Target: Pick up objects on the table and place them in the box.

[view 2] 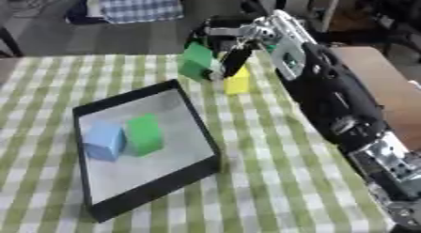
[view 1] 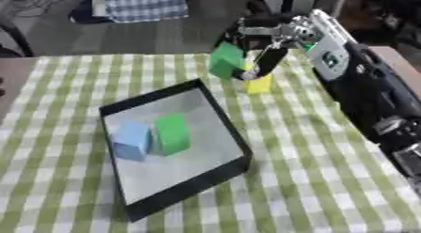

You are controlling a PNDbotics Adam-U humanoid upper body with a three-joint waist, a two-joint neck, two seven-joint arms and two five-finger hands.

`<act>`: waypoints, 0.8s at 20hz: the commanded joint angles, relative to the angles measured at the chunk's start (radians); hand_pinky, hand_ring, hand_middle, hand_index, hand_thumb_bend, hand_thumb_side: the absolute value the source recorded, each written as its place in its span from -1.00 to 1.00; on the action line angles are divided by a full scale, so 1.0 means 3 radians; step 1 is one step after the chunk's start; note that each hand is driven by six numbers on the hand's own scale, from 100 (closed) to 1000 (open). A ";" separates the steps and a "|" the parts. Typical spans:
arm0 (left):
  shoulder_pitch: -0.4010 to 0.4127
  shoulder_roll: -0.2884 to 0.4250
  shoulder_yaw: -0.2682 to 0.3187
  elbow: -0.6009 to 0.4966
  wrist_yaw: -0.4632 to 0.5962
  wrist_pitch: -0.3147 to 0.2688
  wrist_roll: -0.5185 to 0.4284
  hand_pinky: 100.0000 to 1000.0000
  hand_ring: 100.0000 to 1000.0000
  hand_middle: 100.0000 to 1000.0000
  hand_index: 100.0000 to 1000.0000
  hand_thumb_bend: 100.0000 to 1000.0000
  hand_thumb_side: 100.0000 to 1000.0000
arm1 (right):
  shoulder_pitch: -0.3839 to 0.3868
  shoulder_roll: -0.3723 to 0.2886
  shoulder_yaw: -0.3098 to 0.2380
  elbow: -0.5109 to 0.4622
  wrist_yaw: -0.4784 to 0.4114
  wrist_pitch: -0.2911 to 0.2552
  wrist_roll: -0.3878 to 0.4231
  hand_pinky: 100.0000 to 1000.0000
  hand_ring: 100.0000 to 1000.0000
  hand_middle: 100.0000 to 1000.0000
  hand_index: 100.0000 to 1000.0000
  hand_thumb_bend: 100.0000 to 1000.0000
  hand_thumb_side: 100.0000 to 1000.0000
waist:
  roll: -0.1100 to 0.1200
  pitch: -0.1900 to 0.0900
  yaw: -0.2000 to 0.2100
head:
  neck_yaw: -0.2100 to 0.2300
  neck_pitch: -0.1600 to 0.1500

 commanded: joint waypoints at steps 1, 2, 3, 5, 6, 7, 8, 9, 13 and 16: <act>-0.0065 0.0019 0.0004 -0.0062 0.0031 -0.0004 -0.0018 0.36 0.32 0.33 0.75 0.27 0.56 | -0.0108 0.0170 0.0060 0.0125 0.0107 -0.0091 0.0173 0.24 0.12 0.01 0.39 -0.79 -0.64 | 0.0046 -0.0055 0.0025 | -0.0049 -0.0003; -0.0066 0.0016 0.0005 -0.0063 0.0033 -0.0003 -0.0018 0.36 0.31 0.33 0.75 0.27 0.56 | -0.0109 0.0224 0.0089 0.0164 0.0169 -0.0134 0.0240 0.30 0.19 0.08 0.49 -0.72 -0.58 | 0.0046 -0.0053 0.0036 | -0.0057 -0.0003; -0.0066 0.0013 0.0007 -0.0063 0.0034 -0.0002 -0.0017 0.36 0.31 0.33 0.75 0.27 0.55 | -0.0109 0.0265 0.0112 0.0195 0.0225 -0.0182 0.0306 0.41 0.37 0.26 0.64 -0.61 -0.50 | 0.0046 -0.0052 0.0042 | -0.0062 -0.0003; -0.0064 0.0009 0.0008 -0.0064 0.0036 0.0001 -0.0016 0.36 0.31 0.33 0.75 0.27 0.55 | -0.0104 0.0317 0.0151 0.0222 0.0326 -0.0292 0.0447 0.54 0.54 0.48 0.81 -0.42 -0.39 | 0.0041 -0.0052 0.0048 | -0.0063 -0.0003; -0.0062 0.0007 0.0008 -0.0063 0.0037 0.0002 -0.0016 0.36 0.30 0.33 0.75 0.26 0.56 | -0.0102 0.0323 0.0161 0.0216 0.0372 -0.0339 0.0498 0.64 0.67 0.64 0.93 -0.27 -0.28 | 0.0037 -0.0053 0.0049 | -0.0060 -0.0003; -0.0059 0.0006 0.0008 -0.0061 0.0036 0.0003 -0.0016 0.36 0.30 0.33 0.75 0.26 0.56 | -0.0096 0.0320 0.0162 0.0206 0.0407 -0.0377 0.0534 0.65 0.69 0.68 0.96 -0.24 -0.26 | 0.0034 -0.0053 0.0049 | -0.0056 -0.0003; -0.0056 0.0007 0.0009 -0.0059 0.0036 0.0005 -0.0016 0.36 0.30 0.33 0.75 0.26 0.56 | -0.0086 0.0311 0.0153 0.0203 0.0419 -0.0398 0.0552 0.72 0.77 0.77 1.00 -0.19 -0.22 | 0.0030 -0.0055 0.0047 | -0.0051 -0.0003; -0.0052 0.0008 0.0012 -0.0058 0.0035 0.0006 -0.0014 0.36 0.30 0.33 0.75 0.26 0.56 | -0.0078 0.0296 0.0139 0.0200 0.0417 -0.0406 0.0557 0.75 0.82 0.83 1.00 -0.14 -0.18 | 0.0026 -0.0056 0.0044 | -0.0048 -0.0003; -0.0037 0.0011 0.0028 -0.0056 0.0034 0.0010 0.0001 0.36 0.30 0.33 0.75 0.26 0.56 | -0.0053 0.0188 0.0054 0.0090 0.0287 -0.0377 0.0439 0.82 0.88 0.90 1.00 -0.13 -0.14 | 0.0016 -0.0057 0.0024 | -0.0030 -0.0003; -0.0030 0.0014 0.0032 -0.0052 0.0032 0.0011 0.0004 0.36 0.30 0.33 0.75 0.26 0.57 | -0.0053 0.0058 -0.0067 -0.0080 0.0105 -0.0276 0.0188 0.80 0.82 0.83 1.00 -0.13 -0.20 | 0.0017 -0.0054 0.0006 | -0.0019 -0.0003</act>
